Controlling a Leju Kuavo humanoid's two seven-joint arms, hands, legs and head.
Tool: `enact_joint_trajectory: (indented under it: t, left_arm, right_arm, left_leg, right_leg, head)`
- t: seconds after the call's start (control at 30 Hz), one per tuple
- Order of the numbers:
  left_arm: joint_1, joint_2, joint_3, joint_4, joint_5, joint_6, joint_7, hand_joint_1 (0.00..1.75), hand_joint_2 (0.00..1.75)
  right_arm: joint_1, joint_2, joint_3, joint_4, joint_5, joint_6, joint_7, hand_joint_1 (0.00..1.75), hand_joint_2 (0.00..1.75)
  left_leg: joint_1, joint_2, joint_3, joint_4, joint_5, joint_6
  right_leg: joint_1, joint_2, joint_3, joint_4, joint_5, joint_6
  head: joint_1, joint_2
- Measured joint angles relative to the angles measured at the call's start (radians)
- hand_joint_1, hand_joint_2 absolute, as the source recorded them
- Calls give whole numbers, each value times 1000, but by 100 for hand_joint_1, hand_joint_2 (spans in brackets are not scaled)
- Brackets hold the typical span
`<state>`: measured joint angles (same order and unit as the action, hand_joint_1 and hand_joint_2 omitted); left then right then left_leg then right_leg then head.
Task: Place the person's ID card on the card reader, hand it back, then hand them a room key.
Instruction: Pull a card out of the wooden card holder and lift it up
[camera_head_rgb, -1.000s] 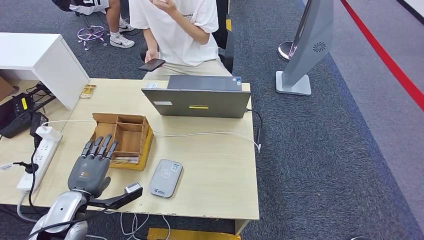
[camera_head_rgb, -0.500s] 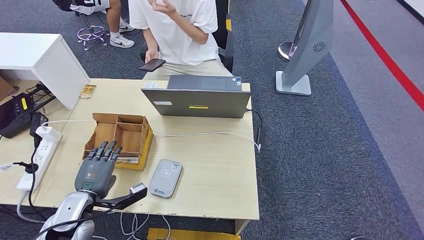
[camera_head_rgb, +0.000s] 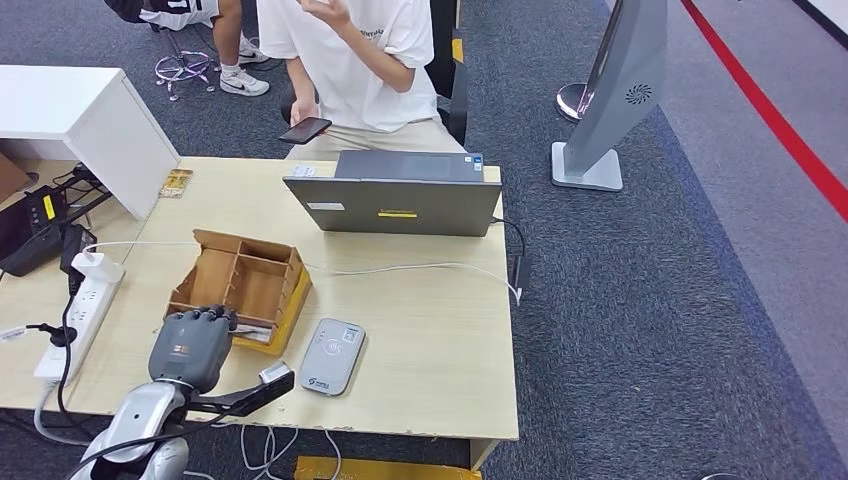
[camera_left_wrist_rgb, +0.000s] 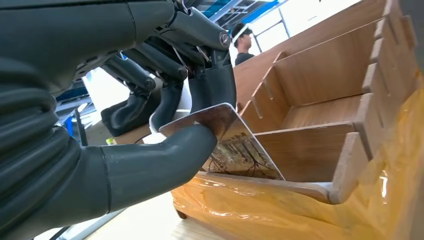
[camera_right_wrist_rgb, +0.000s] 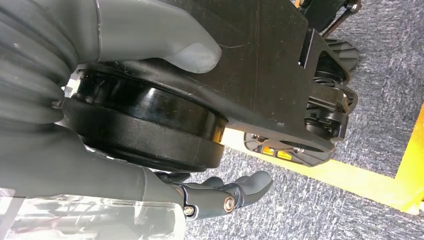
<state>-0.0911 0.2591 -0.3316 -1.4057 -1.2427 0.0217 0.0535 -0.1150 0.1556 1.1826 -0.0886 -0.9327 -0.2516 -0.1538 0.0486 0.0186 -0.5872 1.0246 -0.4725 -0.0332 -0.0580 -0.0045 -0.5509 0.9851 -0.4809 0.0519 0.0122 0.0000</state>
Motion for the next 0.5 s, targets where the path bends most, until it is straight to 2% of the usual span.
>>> enact_joint_trajectory:
  t: [0.37,0.5]
  left_arm:
    - [-1,-11,8,-4,-11,20,0,175,175]
    - [2,-11,8,-45,-15,21,6,175,175]
  right_arm:
    - [2,0,0,5,-28,0,-19,0,175]
    - [3,1,0,11,-39,0,-26,0,175]
  left_leg:
    - [0,0,0,0,0,0]
    - [0,0,0,0,0,0]
  right_leg:
    - [0,0,0,0,0,0]
    - [0,0,0,0,0,0]
  head:
    - [0,0]
    - [0,0]
